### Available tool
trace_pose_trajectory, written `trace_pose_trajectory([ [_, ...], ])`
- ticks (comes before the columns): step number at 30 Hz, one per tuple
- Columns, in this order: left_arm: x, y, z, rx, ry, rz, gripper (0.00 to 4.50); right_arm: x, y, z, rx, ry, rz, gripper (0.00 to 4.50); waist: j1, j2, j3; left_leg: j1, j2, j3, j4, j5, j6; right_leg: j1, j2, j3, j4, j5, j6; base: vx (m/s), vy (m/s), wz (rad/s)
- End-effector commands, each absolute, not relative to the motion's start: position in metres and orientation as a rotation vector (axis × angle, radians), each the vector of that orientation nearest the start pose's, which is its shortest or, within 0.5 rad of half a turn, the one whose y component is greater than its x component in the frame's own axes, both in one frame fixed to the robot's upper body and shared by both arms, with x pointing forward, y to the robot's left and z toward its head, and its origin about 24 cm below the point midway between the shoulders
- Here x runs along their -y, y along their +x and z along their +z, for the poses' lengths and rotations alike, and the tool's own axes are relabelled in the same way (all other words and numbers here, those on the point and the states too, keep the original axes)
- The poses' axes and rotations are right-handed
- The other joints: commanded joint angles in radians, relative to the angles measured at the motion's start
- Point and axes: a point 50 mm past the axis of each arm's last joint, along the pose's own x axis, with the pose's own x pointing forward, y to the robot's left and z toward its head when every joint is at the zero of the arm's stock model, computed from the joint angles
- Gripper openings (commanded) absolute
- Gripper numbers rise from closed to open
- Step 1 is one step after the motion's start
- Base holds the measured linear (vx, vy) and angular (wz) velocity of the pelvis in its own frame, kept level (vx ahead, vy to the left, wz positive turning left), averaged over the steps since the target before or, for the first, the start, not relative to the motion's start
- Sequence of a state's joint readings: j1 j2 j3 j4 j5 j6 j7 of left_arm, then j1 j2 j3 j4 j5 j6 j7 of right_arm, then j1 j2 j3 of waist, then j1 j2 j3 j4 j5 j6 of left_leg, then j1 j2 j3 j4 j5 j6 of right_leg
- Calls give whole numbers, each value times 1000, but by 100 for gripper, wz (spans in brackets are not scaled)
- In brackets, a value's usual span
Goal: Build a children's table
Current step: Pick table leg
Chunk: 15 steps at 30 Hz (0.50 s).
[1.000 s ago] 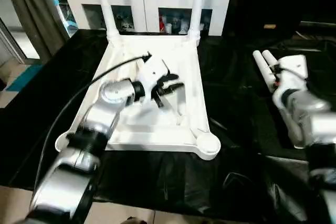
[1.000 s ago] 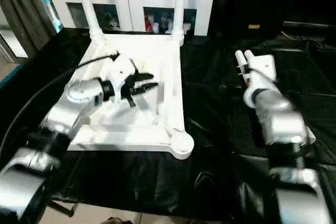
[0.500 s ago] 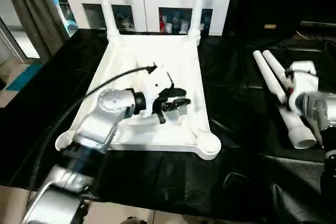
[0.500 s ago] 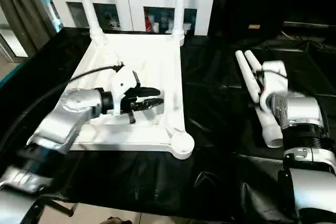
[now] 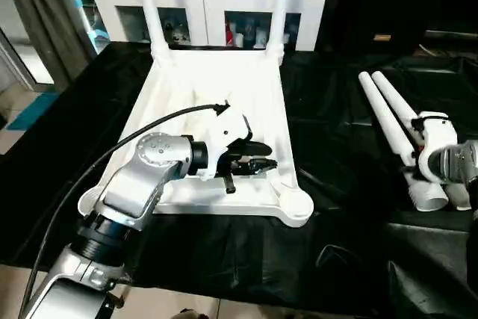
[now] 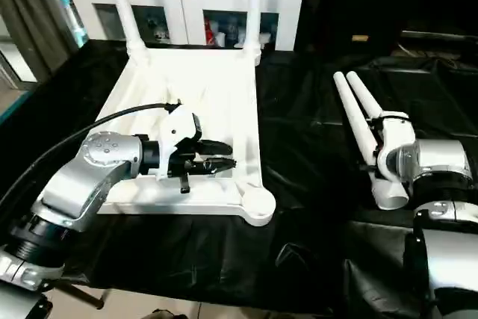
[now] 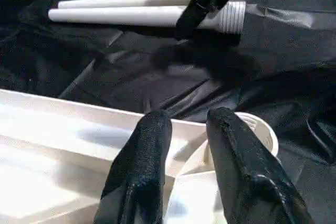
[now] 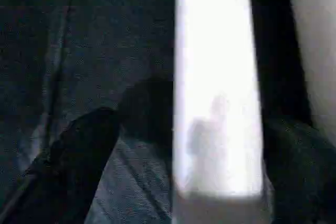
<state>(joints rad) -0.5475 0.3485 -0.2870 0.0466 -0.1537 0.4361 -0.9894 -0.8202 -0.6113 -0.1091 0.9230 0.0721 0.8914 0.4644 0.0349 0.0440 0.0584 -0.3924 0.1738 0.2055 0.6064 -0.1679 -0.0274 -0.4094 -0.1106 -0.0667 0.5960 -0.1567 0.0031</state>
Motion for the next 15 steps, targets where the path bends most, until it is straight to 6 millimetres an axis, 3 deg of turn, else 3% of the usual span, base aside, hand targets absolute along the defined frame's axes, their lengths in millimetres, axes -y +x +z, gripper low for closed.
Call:
trace_pose_trajectory([
  [1,-89,299,123,-182,329,-1269,147,306,335,84,-908,55,-23,449,4,-33,-75,20,44,-17,-61,-223,35,44,-31,29,-64,-302,-235,0,0,0],
  [7,-90,299,125,-180,334,-1265,147,300,336,83,-928,51,16,449,6,-34,-76,19,44,-17,-61,-215,37,45,-31,29,-63,-293,-236,0,0,0],
  [15,-90,298,126,-181,337,-1272,147,299,334,80,-953,30,28,380,6,-33,-76,19,43,-17,-61,-218,34,45,-31,29,-63,-304,-232,0,0,0],
])
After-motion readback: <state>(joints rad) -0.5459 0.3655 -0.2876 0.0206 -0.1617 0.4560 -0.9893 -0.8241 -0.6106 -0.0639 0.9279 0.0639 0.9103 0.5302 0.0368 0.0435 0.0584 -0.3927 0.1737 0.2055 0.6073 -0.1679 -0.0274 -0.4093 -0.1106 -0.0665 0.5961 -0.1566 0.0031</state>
